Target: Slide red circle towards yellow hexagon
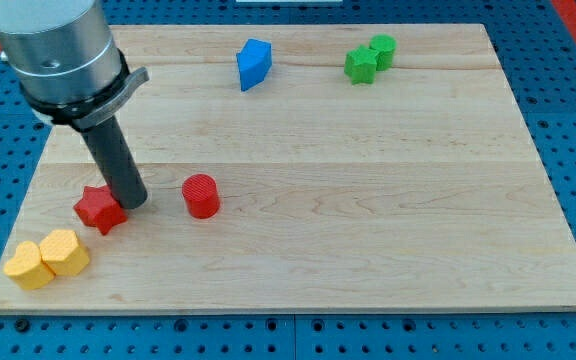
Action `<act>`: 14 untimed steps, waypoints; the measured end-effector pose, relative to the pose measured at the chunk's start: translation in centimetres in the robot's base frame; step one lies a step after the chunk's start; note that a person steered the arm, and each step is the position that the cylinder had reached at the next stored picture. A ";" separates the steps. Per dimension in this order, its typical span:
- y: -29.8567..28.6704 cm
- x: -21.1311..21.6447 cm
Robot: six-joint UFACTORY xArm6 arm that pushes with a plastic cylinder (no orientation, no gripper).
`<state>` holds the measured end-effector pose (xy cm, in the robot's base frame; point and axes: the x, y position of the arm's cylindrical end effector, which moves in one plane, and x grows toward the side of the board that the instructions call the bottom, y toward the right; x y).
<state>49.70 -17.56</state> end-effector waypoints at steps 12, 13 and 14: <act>12.2 -3.2; 10.4 -2.1; 8.4 -1.0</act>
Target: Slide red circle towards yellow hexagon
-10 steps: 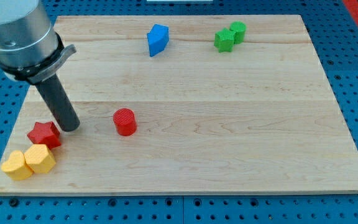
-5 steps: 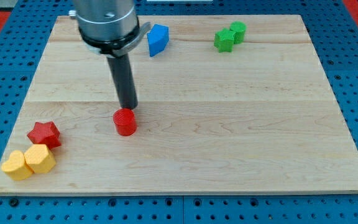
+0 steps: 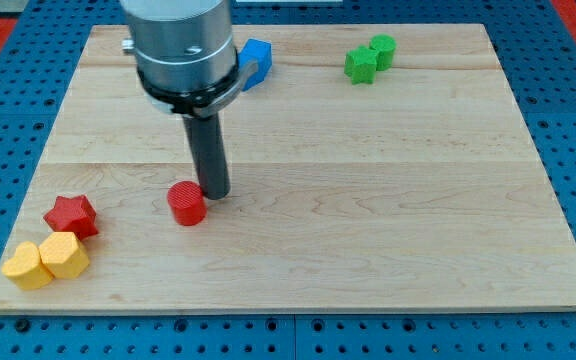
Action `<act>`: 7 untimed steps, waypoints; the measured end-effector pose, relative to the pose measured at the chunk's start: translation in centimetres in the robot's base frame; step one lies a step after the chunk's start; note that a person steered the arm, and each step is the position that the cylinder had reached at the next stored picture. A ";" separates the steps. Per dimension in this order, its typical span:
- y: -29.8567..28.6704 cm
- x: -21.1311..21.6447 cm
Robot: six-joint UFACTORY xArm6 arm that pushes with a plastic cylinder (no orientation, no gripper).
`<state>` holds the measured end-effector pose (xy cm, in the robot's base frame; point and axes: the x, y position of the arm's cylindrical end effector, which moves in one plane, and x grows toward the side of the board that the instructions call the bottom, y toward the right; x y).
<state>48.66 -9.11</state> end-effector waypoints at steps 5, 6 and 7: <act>-7.5 3.1; -8.1 3.4; -8.0 3.4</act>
